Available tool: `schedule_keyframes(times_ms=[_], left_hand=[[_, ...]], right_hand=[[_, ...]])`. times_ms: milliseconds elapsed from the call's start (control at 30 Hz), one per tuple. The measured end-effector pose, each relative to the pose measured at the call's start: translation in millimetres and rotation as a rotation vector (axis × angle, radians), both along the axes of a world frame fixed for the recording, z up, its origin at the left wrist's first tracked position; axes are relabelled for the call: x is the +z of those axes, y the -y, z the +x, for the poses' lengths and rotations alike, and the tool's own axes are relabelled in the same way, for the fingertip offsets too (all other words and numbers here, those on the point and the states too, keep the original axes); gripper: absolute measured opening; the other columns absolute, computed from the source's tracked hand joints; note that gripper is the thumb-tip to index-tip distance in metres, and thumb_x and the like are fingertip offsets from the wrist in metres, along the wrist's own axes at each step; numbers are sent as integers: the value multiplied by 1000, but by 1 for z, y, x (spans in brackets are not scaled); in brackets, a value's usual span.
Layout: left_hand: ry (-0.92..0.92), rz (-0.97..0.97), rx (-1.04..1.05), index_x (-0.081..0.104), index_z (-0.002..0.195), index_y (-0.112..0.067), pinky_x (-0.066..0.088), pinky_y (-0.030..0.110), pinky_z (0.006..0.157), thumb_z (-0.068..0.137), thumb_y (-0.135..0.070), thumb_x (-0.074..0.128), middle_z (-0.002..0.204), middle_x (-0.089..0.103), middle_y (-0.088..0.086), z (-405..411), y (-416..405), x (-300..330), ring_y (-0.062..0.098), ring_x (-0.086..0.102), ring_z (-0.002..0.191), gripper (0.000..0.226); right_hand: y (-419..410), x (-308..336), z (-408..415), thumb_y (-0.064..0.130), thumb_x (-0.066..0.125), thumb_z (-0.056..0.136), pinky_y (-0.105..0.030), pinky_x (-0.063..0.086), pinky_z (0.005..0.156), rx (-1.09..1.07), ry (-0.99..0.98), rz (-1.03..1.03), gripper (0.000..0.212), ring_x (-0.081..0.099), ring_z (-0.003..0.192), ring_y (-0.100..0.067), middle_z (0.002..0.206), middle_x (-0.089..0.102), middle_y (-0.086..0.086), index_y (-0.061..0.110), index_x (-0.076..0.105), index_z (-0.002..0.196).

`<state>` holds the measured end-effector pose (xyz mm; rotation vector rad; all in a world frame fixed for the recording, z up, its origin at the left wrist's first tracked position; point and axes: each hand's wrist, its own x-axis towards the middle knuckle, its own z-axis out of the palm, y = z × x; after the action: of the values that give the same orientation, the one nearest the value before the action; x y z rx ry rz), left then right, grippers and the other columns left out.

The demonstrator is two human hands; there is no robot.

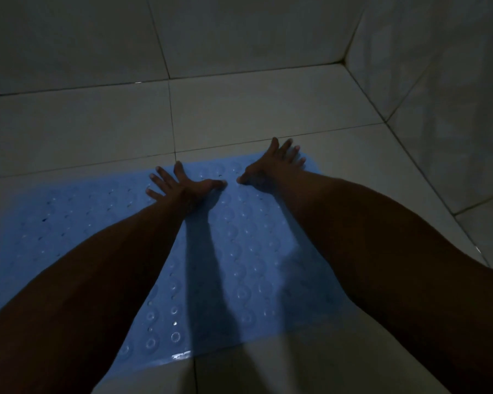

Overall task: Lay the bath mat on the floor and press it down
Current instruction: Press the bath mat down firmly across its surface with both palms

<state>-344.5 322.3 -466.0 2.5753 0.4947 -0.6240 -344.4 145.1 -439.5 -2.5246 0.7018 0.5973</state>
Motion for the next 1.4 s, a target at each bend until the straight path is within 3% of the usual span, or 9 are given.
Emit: schedule_keyframes(times_ms=[200,400,500,667,833,1000,1133,1233,1400], left_hand=[[-43,22,41,-7,153,-28,-11,62,112,53,-82,67,156,-28,12,10,4,2,36,-26,142,136],[5,53,68,-6,153,-29,-9,63,112,48,-86,65,156,-26,13,7,5,3,38,-25,142,138],[-49,54,58,-10,152,-28,-6,64,112,45,-86,67,155,-29,13,15,4,3,39,-26,141,144],[-72,138,-52,-18,150,-26,-7,64,112,43,-81,73,153,-31,17,31,3,10,41,-28,140,150],[-145,15,-78,-17,150,-27,-5,63,113,32,-79,78,152,-34,15,50,-9,9,40,-29,139,160],[-9,-33,-49,-6,153,-26,-10,64,112,53,-83,66,156,-25,15,48,-2,-1,39,-23,142,136],[45,-67,-41,-3,154,-23,-10,63,111,61,-75,68,157,-21,17,47,-7,-9,39,-20,143,128],[57,-63,25,-4,153,-23,-7,65,111,57,-65,77,155,-25,19,56,-2,-5,42,-23,141,133],[-111,-89,108,-19,151,-24,-6,64,110,55,-49,89,152,-32,20,77,4,18,44,-27,139,146]], right_hand=[[19,-19,10,73,75,63,-61,-13,115,104,-45,57,143,-28,145,-35,157,-33,-10,17,-22,152],[22,-31,8,88,53,66,-55,-19,114,85,41,164,129,-30,145,-27,159,-30,-2,21,-11,156],[16,-39,7,92,47,64,-54,-22,113,49,111,105,130,-31,145,-26,160,-28,-2,20,-9,156],[10,-44,10,90,53,63,-54,-22,113,-1,115,58,133,-31,145,-26,160,-28,-2,19,-9,156],[4,-36,23,75,69,65,-56,-24,111,-92,10,117,138,-36,141,-29,154,-40,-7,16,-20,153],[2,-28,41,62,80,65,-60,-19,112,-183,-65,116,143,-34,142,-33,152,-41,-11,15,-25,151],[5,-41,59,75,80,43,-65,-15,111,-169,-158,64,156,-38,138,-37,152,-42,-10,20,-13,155],[6,-45,57,73,81,49,-61,-11,115,-195,-124,64,156,-35,141,-35,153,-39,-11,15,-20,153],[0,-35,46,66,82,59,-61,-13,114,-231,-63,112,149,-31,143,-32,155,-37,-10,14,-22,152]])
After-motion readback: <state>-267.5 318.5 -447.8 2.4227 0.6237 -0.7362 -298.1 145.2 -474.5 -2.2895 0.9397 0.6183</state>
